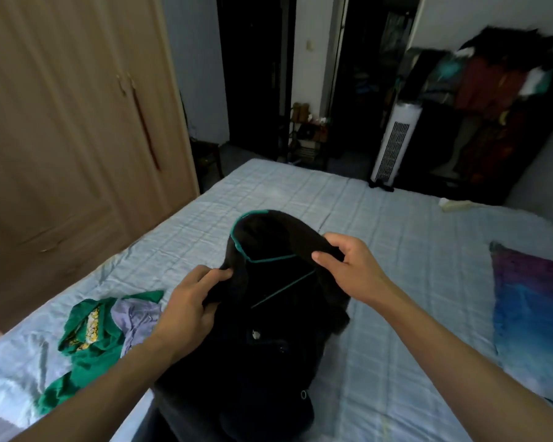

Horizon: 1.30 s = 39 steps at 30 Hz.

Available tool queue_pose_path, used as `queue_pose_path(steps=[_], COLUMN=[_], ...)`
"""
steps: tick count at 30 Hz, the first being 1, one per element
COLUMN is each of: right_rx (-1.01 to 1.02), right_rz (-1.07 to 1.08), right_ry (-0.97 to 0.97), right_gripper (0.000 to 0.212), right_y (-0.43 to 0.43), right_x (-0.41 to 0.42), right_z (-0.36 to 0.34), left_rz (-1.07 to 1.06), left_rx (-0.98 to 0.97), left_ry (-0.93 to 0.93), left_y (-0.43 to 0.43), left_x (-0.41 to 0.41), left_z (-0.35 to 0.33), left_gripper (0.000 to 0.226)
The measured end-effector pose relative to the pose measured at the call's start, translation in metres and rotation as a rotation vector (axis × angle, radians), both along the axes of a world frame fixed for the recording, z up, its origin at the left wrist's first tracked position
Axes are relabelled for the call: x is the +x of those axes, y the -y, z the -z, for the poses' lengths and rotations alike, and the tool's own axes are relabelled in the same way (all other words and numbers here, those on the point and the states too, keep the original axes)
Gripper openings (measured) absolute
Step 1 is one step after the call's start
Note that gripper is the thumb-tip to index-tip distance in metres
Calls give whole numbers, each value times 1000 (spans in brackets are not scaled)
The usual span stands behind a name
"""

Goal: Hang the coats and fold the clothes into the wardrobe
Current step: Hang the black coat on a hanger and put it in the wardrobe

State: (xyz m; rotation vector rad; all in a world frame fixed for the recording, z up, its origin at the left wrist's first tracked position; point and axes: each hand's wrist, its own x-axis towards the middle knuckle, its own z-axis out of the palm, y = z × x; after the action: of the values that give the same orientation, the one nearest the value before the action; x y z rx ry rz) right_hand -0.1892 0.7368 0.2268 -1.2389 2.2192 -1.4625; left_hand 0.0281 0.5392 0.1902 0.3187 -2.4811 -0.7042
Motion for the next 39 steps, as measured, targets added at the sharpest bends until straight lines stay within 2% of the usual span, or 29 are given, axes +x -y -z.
queue_pose_path(steps=[8,14,18,23,26,30,34,39], right_rx=[-310,-469,-540,-459,-407,-416,-340,-321], right_rz=[109,76,19,-27,-38,-3,26,40], right_ry=[-147,-253,-221,-171,-133,-52,-19,-4], right_gripper=[16,10,11,8,21,16,16,27], right_y=[-2,9,16,26,28,23,17,7], right_x=[19,42,46,46,51,51,47,46], right_z=[-134,-223,-262,-245,-211,-174,-145,-124], left_rz=[104,75,49,51,70,116,125,98], left_rx=[-282,-486,-553,-580,-513,-391,-278,-220], left_ry=[-141,-258,-342,-345,-301,-229,-153,-108], left_y=[39,66,68,57,56,56,52,41], left_x=[-7,7,14,8,-4,-14,-17,-24], left_z=[-128,-213,-247,-237,-209,-161,-127,-111], left_gripper=[63,66,69,69,67,68,70,74])
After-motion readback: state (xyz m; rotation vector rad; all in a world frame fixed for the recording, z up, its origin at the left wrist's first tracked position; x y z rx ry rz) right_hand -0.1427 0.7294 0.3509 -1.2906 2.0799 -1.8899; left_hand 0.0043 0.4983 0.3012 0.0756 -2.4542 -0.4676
